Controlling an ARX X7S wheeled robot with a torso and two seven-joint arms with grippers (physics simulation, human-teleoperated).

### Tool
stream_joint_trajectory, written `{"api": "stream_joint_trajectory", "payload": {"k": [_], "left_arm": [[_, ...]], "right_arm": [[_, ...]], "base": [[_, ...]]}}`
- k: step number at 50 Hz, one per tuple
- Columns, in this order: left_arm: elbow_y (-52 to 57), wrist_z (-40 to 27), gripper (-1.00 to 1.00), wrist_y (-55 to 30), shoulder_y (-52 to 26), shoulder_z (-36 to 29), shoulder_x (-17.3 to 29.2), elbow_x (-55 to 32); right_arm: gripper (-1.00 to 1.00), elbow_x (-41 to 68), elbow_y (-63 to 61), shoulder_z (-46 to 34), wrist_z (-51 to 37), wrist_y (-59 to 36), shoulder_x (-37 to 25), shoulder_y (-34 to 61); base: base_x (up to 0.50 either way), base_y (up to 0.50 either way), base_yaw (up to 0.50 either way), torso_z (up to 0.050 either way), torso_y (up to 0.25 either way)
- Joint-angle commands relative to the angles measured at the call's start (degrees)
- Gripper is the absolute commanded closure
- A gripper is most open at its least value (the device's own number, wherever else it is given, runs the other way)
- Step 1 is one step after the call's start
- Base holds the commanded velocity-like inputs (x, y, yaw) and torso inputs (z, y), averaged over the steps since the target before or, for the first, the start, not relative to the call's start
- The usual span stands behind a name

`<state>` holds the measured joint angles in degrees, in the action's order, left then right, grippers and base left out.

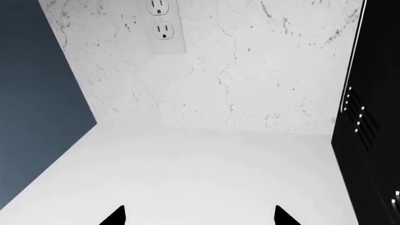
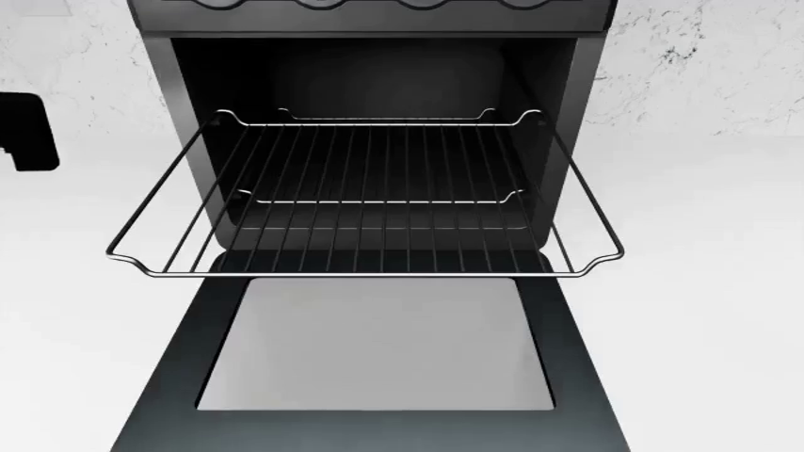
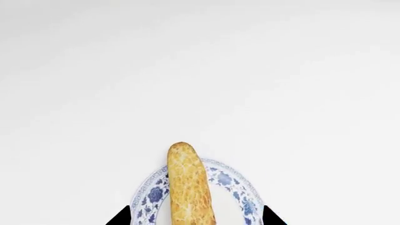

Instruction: Place the baguette on the top rack of the toaster oven.

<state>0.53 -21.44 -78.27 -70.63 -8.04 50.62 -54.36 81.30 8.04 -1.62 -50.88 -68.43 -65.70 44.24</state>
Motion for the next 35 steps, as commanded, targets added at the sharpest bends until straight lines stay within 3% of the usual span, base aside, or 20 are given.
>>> {"api": "stream_joint_trajectory", "payload": {"k": [1, 10, 16, 35], "left_arm": [[-0.1, 0.17, -1.0, 1.63, 0.89, 2.51, 0.31, -1.13], [-0.01, -0.32, -1.0, 2.11, 2.0, 2.69, 0.16, -1.26], [0.08, -0.39, -1.0, 2.18, 2.3, 2.75, 0.54, -1.36], [-0.45, 0.11, -1.0, 2.9, 2.37, 1.73, 0.67, -1.2]], "right_arm": [[-1.0, -2.21, 0.09, 6.65, 5.4, 6.93, -1.44, -13.27], [-1.0, -2.77, -0.16, 5.95, 6.42, 6.5, -2.03, -14.12], [-1.0, -5.68, 1.77, 0.34, 7.45, 5.43, 1.42, -10.32], [-1.0, -3.2, 1.86, 4.35, 7.94, 7.91, 1.81, -15.65]], "base": [[0.0, 0.0, 0.0, 0.0, 0.0], [0.0, 0.0, 0.0, 0.0, 0.0], [0.0, 0.0, 0.0, 0.0, 0.0], [0.0, 0.0, 0.0, 0.0, 0.0]]}}
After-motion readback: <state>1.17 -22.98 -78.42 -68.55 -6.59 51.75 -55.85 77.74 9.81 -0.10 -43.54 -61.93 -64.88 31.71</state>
